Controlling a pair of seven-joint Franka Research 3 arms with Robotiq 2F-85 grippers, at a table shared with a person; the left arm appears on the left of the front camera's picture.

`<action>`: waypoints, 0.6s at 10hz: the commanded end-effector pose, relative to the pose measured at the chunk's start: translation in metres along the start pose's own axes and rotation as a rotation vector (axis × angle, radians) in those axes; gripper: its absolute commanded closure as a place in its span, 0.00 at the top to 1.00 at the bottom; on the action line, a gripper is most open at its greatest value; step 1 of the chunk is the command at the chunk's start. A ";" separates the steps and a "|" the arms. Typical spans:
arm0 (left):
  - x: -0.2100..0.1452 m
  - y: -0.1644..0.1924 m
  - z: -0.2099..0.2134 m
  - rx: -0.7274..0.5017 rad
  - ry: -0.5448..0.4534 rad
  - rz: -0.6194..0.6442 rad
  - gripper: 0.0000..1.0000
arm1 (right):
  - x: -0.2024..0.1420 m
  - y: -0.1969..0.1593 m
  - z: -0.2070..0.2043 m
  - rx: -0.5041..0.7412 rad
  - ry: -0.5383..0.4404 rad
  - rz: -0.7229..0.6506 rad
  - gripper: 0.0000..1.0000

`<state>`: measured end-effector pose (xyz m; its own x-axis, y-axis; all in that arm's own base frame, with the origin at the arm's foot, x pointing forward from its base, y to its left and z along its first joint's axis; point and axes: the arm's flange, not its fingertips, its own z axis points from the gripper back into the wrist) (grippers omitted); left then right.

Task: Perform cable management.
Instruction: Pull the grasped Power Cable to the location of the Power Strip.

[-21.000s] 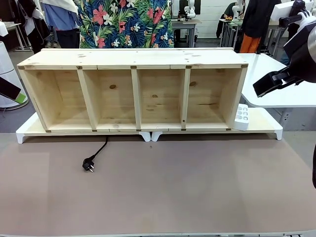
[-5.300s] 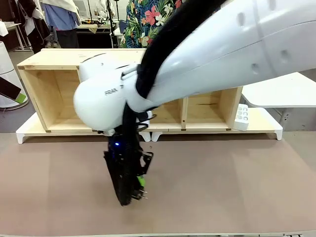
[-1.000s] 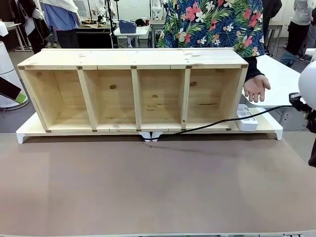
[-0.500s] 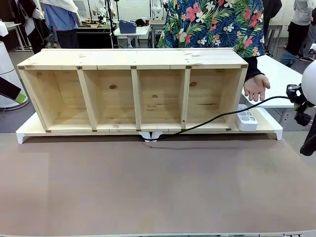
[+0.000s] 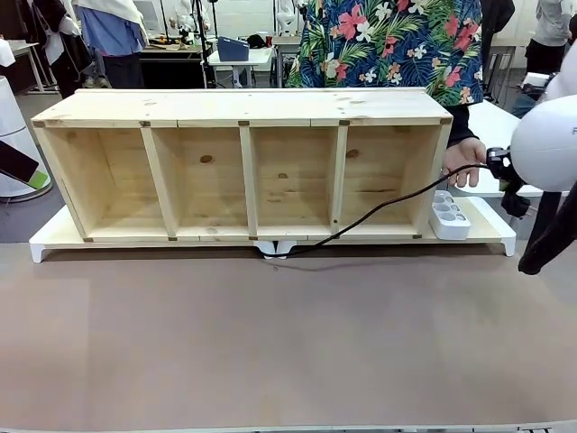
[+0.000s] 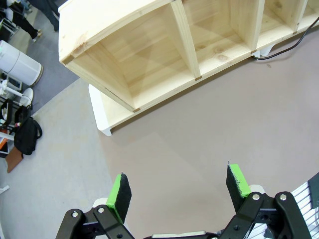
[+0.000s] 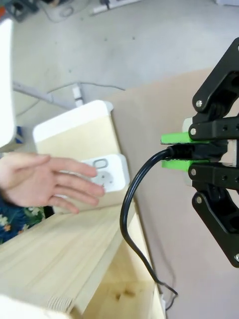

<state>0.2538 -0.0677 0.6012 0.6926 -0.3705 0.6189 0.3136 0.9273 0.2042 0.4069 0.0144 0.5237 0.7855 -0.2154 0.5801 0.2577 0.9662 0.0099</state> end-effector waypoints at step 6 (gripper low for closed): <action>0.000 0.001 0.001 0.000 -0.006 -0.011 1.00 | 0.045 0.007 -0.019 -0.128 -0.085 0.018 0.15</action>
<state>0.2538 -0.0677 0.6012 0.6926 -0.3705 0.6189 0.3136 0.9273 0.2041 0.4415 0.0077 0.5348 0.7639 -0.1614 0.6248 0.2793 0.9555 -0.0947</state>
